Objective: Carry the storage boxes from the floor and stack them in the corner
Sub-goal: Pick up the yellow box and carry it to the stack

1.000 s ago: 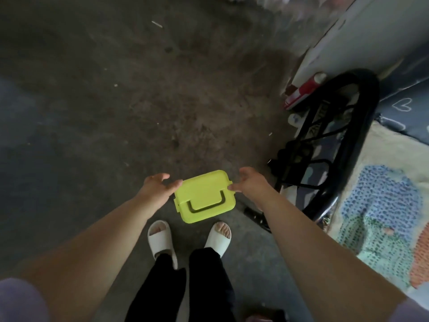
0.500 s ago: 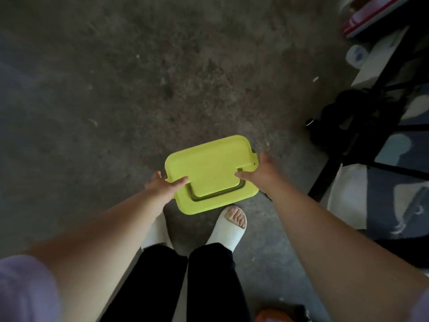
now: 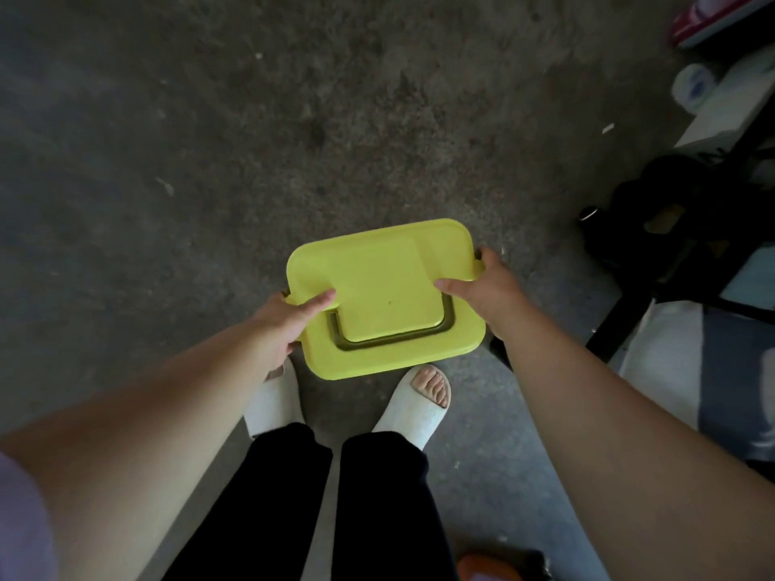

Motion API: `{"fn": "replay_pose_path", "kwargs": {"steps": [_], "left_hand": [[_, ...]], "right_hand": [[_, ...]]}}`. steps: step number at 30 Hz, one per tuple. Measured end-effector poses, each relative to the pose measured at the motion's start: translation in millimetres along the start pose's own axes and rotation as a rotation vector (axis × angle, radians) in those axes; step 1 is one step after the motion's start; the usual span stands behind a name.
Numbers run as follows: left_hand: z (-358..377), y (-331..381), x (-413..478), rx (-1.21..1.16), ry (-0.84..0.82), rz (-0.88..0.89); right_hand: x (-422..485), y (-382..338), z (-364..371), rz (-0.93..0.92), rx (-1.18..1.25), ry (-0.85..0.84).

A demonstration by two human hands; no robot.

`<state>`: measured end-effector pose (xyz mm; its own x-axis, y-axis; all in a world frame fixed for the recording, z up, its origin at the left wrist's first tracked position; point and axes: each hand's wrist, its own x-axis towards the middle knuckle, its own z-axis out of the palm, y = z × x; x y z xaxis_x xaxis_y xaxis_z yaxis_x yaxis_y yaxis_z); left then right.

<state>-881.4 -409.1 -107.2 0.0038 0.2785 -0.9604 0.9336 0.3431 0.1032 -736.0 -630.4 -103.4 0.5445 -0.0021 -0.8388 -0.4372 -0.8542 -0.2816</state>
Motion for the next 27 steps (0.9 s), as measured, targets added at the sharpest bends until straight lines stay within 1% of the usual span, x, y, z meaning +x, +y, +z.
{"fn": "replay_pose_path", "kwargs": {"steps": [4,8,9,15,16,19,23,27], "left_hand": [[-24,22,-36,-0.054,-0.012,0.07],[-66,55,-119,-0.098,-0.012,0.173],[-68,59,-126,-0.112,-0.017,0.189],[-119,89,-240,-0.182,0.049,0.298],[-131,93,-269,-0.198,0.054,0.318],[-160,96,-330,-0.223,0.065,0.367],[-208,96,-405,-0.22,0.037,0.44],[-266,92,-467,-0.23,0.112,0.498]], "right_hand": [[-33,-19,-13,-0.002,0.061,0.048],[-103,-68,-54,-0.05,0.135,0.089],[-109,-72,-57,-0.051,0.161,0.092],[-219,-143,-112,-0.168,0.204,0.192],[-248,-157,-123,-0.191,0.208,0.197],[-311,-186,-147,-0.24,0.215,0.228],[-391,-227,-168,-0.284,0.237,0.254],[-463,-271,-168,-0.352,0.282,0.257]]}}
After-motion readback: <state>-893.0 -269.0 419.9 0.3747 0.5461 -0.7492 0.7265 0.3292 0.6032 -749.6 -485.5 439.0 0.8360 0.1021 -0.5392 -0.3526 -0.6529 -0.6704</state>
